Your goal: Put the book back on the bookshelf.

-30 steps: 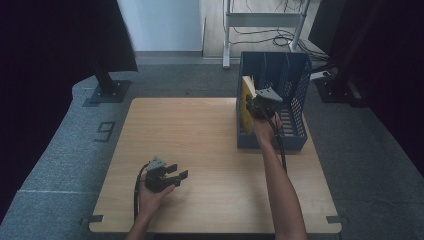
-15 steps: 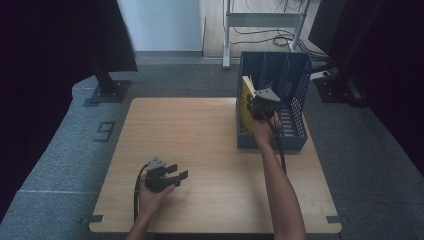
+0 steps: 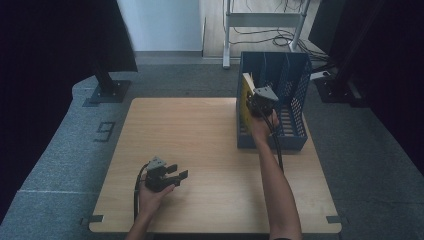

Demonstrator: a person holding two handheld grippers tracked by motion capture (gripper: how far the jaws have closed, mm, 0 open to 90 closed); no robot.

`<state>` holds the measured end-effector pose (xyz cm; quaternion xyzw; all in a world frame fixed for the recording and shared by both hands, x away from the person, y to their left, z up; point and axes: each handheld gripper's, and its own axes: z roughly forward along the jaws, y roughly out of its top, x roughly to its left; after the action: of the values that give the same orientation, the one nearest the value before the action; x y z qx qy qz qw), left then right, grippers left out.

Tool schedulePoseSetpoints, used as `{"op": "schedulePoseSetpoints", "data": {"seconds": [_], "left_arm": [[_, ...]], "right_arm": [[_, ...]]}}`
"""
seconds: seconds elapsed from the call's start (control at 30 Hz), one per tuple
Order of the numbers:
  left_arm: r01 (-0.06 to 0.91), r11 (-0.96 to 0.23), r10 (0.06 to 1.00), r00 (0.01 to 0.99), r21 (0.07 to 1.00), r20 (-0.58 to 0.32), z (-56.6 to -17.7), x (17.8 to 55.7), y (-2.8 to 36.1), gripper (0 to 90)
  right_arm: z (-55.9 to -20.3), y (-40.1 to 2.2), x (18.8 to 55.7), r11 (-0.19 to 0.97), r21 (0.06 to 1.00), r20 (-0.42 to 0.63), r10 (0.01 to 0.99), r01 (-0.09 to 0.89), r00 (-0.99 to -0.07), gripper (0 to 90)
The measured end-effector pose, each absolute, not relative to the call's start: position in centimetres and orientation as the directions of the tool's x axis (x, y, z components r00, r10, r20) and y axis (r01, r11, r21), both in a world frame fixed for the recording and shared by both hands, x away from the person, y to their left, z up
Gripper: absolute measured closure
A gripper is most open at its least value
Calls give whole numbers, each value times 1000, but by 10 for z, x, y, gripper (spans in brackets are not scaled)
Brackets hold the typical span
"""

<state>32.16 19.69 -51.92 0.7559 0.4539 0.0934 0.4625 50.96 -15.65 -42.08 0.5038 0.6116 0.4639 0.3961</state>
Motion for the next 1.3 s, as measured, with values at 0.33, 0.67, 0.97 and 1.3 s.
{"op": "schedulePoseSetpoints", "data": {"seconds": [0.33,0.67,0.97,1.3], "left_arm": [[597,-159,769,574,786,-281,-519,322,197,410],[596,-161,767,578,787,-281,-519,322,198,413],[596,-159,765,579,787,-283,-519,322,198,414],[600,-169,761,583,782,-284,-522,322,195,414]], "right_arm": [[-417,-153,528,33,972,2,989,231,-149,746],[-413,-147,545,38,974,-8,991,223,-132,745],[-422,-145,554,31,972,-2,992,234,-122,745],[-426,-143,560,37,973,-8,992,227,-128,743]]}}
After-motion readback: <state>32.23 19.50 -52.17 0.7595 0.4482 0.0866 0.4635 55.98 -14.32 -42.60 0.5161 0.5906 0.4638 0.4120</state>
